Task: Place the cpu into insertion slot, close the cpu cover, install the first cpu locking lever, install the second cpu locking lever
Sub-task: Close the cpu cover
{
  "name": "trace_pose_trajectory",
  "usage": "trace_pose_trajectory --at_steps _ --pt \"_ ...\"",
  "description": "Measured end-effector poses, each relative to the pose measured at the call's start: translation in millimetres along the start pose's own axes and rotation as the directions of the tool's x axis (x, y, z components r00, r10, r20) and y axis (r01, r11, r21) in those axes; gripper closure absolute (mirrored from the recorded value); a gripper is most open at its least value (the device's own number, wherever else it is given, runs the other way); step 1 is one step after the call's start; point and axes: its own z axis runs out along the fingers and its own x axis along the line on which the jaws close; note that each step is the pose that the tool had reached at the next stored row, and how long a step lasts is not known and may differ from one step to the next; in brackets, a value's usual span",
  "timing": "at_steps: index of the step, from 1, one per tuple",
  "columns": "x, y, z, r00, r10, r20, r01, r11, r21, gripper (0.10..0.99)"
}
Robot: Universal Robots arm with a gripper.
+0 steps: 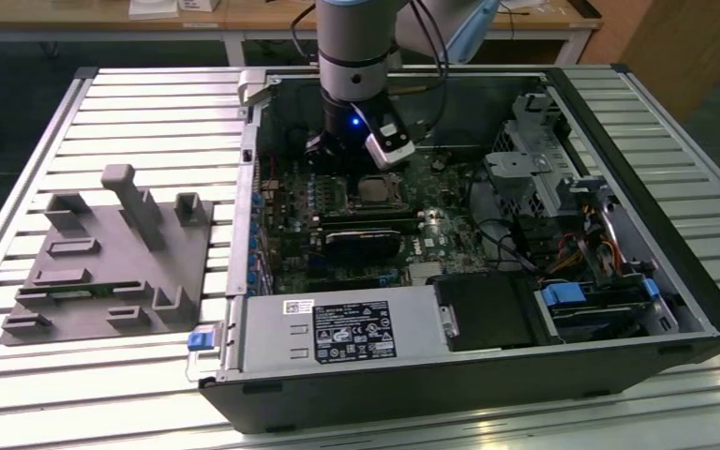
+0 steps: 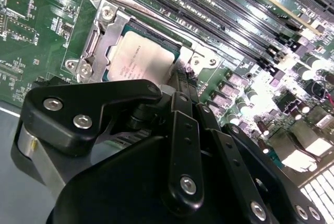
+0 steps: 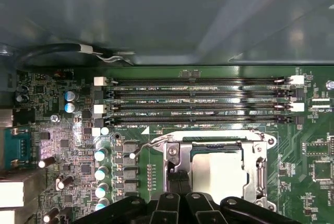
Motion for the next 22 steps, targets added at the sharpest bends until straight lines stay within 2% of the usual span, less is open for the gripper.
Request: trace_pose_trajectory --at_steps 10,16,22 --pt "-0.6 0.2 -18.1 1.0 0.0 0.0031 0.0 1.0 0.0 0.98" --pt "-1.3 0.3 -18.4 1.0 0.0 0.0032 0.0 1.0 0.0 0.98" --pt "-14.9 0.8 -17.9 1.0 0.0 0.0032 0.0 1.0 0.0 0.98"
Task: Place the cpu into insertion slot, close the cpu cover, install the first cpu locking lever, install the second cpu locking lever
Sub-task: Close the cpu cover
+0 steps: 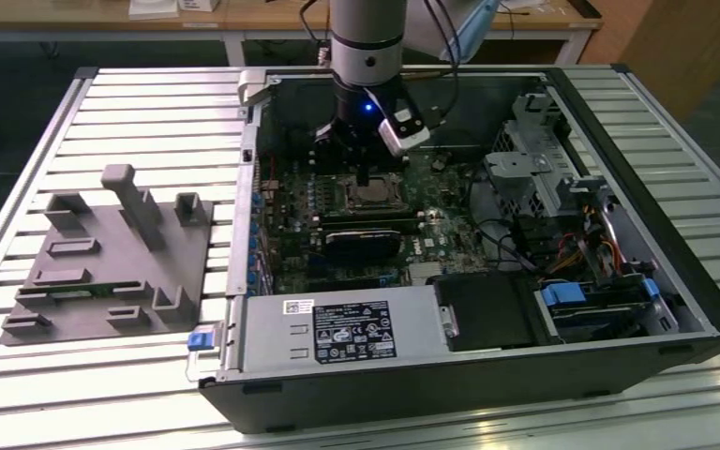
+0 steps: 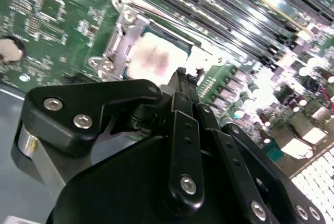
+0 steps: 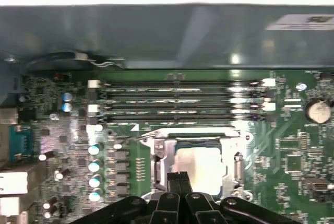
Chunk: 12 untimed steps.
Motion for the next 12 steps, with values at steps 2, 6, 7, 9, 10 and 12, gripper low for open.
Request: trace_pose_trajectory --at_steps 2,6,7,9,10,12 --pt "-5.7 0.2 0.2 1.0 0.0 -0.0001 0.0 1.0 0.0 0.98" --pt "-15.1 0.6 0.5 1.0 0.0 -0.0001 0.0 1.0 0.0 0.98" --pt "-16.6 0.6 0.5 1.0 0.0 -0.0002 0.0 1.0 0.0 0.98" --pt "-17.1 0.6 0.6 1.0 0.0 -0.0001 0.0 1.0 0.0 0.98" --pt "-17.1 0.6 0.5 1.0 0.0 -0.0001 0.0 1.0 0.0 0.98" --pt "-17.2 0.7 -1.3 1.0 0.0 -0.0002 0.0 1.0 0.0 0.98"
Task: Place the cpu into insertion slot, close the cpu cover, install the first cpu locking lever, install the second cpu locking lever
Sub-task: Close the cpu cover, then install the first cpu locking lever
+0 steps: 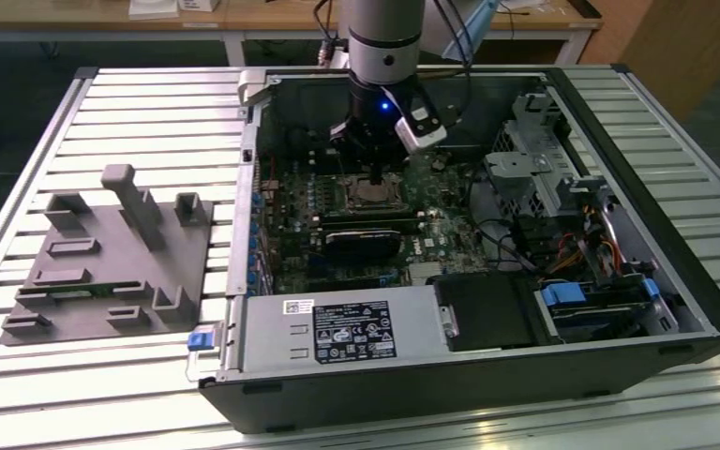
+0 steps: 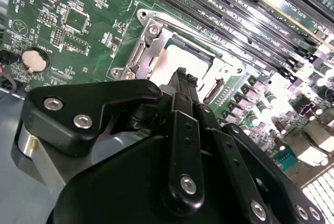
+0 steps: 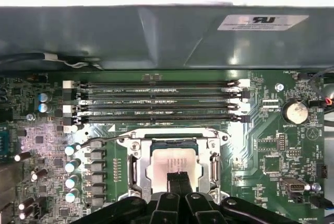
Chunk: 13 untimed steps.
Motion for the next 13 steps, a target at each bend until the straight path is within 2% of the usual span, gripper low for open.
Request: trace_pose_trajectory --at_steps 8,13 --pt "-0.5 0.2 -14.9 1.0 0.0 0.0001 0.0 1.0 0.0 0.98" --pt "-0.6 0.2 -16.4 1.0 0.0 0.0001 0.0 1.0 0.0 0.98"
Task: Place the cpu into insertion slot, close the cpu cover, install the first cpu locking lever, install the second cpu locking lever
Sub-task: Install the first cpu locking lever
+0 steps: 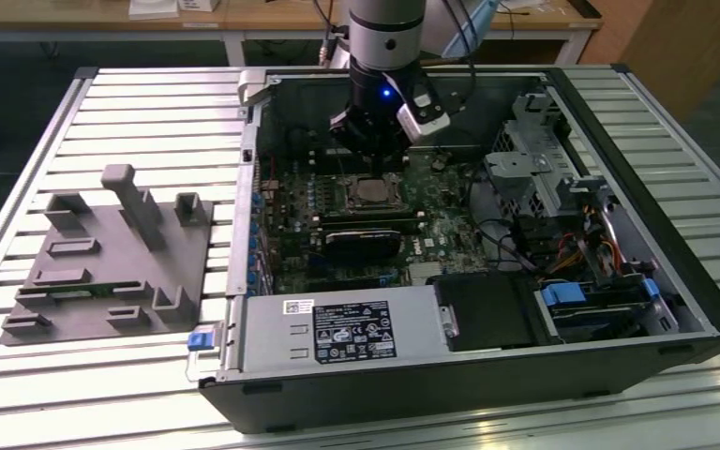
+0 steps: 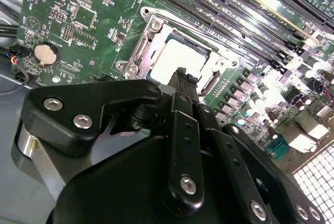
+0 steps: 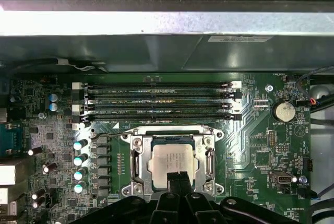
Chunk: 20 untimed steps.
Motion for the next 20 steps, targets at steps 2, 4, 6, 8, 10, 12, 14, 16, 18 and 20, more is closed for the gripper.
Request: trace_pose_trajectory --at_steps 2,4,6,8,10,12,14,16,18,20 --pt "0.0 0.0 0.0 1.0 0.0 0.0 0.0 1.0 0.0 0.98" --pt "0.0 0.0 -0.1 1.0 0.0 0.0 0.0 1.0 0.0 0.98" --pt "0.0 0.0 -0.1 1.0 0.0 0.0 0.0 1.0 0.0 0.98" --pt "0.1 0.0 -0.2 1.0 0.0 0.0 0.0 1.0 0.0 0.98" --pt "1.0 0.0 -0.3 1.0 0.0 -0.0001 0.0 1.0 0.0 0.98" --pt "3.0 -0.1 -0.3 1.0 0.0 -0.0001 0.0 1.0 0.0 0.98" --pt "5.5 -0.2 -0.4 1.0 0.0 0.0 0.0 1.0 0.0 0.98" --pt "8.7 -0.3 -0.5 1.0 0.0 0.0 0.0 1.0 0.0 0.98" --pt "11.7 -0.4 -0.5 1.0 0.0 0.0 0.0 1.0 0.0 0.98" --pt "13.7 -0.6 -0.7 1.0 0.0 0.0 0.0 1.0 0.0 0.98"
